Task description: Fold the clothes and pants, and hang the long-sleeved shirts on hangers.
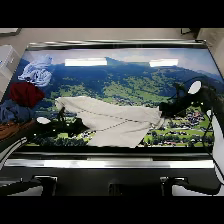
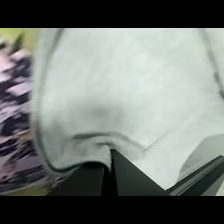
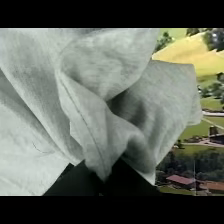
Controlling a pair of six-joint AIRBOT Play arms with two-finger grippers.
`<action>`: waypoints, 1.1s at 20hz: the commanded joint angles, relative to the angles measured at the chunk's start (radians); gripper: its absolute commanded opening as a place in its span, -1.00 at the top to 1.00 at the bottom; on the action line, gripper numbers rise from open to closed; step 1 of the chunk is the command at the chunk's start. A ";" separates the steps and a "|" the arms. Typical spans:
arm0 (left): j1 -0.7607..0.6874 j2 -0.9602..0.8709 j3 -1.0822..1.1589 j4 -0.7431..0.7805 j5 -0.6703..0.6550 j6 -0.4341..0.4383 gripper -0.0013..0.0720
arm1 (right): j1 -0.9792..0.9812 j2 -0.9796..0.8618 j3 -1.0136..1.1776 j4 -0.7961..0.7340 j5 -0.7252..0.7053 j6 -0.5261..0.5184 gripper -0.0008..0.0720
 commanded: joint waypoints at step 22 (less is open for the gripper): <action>0.238 0.546 1.094 0.304 0.035 0.040 0.90 | 0.000 0.543 0.809 -0.131 -0.239 -0.099 0.85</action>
